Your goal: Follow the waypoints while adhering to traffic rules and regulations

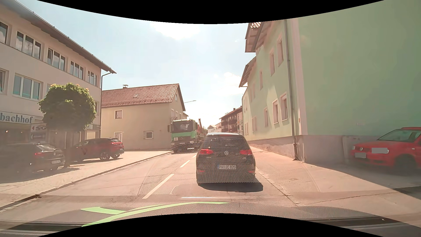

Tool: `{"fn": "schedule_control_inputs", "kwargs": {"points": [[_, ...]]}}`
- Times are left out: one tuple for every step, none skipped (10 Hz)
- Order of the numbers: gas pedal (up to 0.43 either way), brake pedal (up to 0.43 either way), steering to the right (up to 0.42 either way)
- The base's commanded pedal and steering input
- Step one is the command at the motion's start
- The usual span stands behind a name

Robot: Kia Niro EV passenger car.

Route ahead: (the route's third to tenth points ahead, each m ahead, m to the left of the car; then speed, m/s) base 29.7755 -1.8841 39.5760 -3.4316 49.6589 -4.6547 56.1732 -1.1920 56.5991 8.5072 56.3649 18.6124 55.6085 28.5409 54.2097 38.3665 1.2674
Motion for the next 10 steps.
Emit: {"fn": "schedule_control_inputs", "kwargs": {"points": [[0.087,0.000,0.011],[0.087,0.000,0.011],[0.087,0.000,0.011],[0.087,0.000,0.010],[0.087,0.000,0.009],[0.087,0.000,0.007],[0.087,0.000,0.006],[0.087,0.000,0.006],[0.087,0.000,0.006],[0.098,0.000,0.005]]}}
